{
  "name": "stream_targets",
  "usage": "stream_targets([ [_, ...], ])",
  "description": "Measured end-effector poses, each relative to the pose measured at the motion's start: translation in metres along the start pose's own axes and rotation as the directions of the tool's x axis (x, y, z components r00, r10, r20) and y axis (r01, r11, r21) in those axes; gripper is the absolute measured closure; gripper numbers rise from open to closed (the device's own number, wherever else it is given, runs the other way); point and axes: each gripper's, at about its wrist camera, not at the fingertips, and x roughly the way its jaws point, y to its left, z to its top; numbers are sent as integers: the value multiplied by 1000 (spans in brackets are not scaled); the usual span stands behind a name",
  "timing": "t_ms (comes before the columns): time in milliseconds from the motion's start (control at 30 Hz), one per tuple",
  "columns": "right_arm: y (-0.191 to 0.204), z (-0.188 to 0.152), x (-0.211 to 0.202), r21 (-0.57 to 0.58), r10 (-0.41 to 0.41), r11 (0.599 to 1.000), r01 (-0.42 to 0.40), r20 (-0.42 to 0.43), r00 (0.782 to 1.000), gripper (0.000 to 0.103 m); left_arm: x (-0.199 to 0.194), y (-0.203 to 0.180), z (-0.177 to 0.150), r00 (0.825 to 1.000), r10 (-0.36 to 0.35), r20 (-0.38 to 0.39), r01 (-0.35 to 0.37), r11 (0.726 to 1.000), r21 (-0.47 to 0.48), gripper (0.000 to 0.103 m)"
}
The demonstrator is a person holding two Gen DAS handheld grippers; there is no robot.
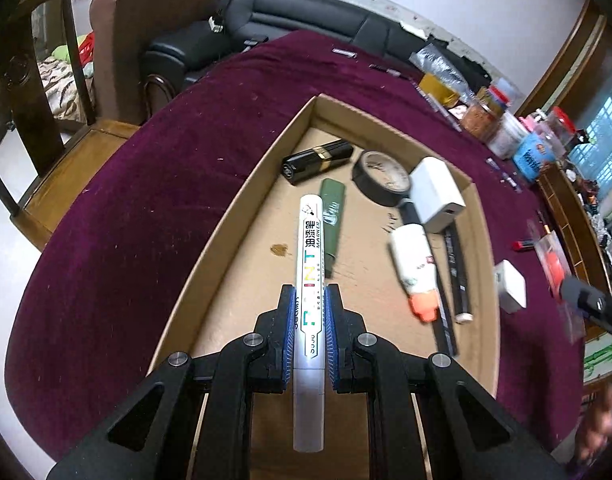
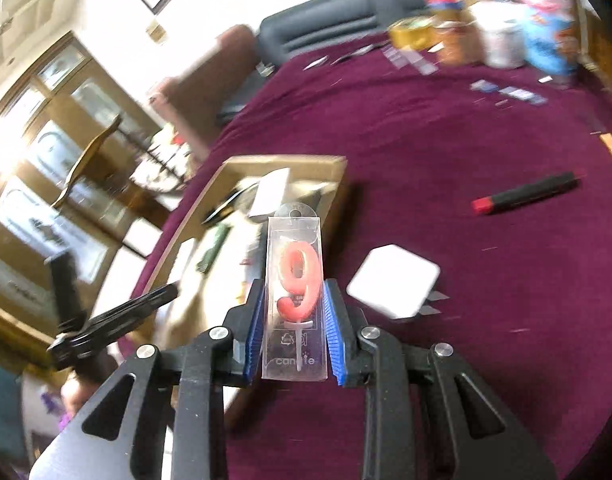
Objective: Organize rigid objects
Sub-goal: 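Lower the paint marker and candle box into the tray and open both grippers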
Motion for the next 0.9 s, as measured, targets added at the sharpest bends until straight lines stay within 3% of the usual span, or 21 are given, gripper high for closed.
stream_targets([
  [200,50,1,57,-52,52,997,-58,-112,992,77,19,6,22,1000,24,-18,-24,1000,-1,92],
  [467,83,3,133,-71,-14,997,-1,-205,979,77,17,11,31,999,-32,-7,32,999,-37,91],
  [533,85,5,142,-72,-32,997,17,-207,978,77,8,12,29,999,-48,17,48,998,-33,83],
  [667,90,8,152,-125,-105,989,84,-174,979,77,-21,17,22,993,-71,94,74,997,-35,55],
  [767,91,11,153,-136,-143,983,123,-150,978,77,-45,18,18,985,-74,156,81,996,-38,51],
  [900,89,9,140,-155,-131,982,111,-121,984,76,-75,9,7,970,-36,240,38,999,-6,45],
])
